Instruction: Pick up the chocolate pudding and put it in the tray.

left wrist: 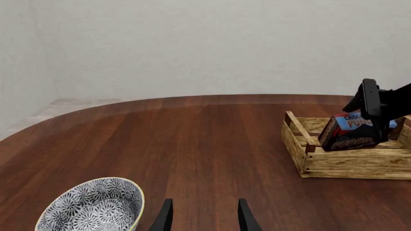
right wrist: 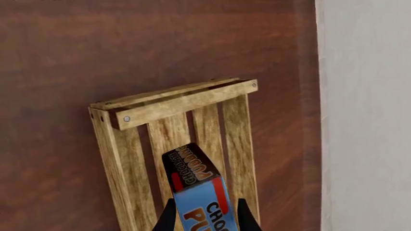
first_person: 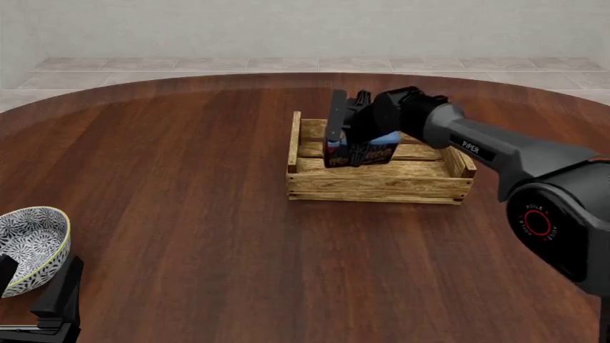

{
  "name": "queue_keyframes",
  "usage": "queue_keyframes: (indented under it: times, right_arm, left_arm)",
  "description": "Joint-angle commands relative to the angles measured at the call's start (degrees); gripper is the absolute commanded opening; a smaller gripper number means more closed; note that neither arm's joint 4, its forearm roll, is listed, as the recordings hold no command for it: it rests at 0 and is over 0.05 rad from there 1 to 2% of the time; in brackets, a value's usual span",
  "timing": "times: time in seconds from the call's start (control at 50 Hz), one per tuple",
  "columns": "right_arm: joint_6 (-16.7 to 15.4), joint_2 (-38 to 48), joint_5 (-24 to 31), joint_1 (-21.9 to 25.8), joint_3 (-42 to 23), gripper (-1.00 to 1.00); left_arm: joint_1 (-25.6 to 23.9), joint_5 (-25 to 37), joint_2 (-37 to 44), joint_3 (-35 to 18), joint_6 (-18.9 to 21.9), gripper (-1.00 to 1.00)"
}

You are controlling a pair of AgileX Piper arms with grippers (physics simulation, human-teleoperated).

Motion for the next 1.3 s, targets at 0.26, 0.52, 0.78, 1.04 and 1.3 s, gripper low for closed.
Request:
queue_keyframes:
  times: [0.26,0.52,0.78,1.04,1.3]
  right_arm:
    - [1.91,0.69,-1.70,0.09,1.27,-1.00]
    - [2.12,0.51,-2.23,0.05,1.82,-1.00]
    - [2.39,1.38,-2.91,0.08,2.02,-1.00]
    - [3.18,2.80,-3.11,0.22,1.18,-1.00]
    - [3.59,3.42,-2.74,0.16,0.75,-1.00]
  left_arm:
    - [-0.01,0.00,0.00,0.00,0.00,1.00]
    - [-0.01,0.00,0.00,0.00,0.00,1.00]
    - [0.00,0.00,0.00,0.00,0.00,1.00]
    - [0.00,0.00,0.00,0.00,-0.01,1.00]
    - [0.01,0.00,0.00,0.00,0.01,1.00]
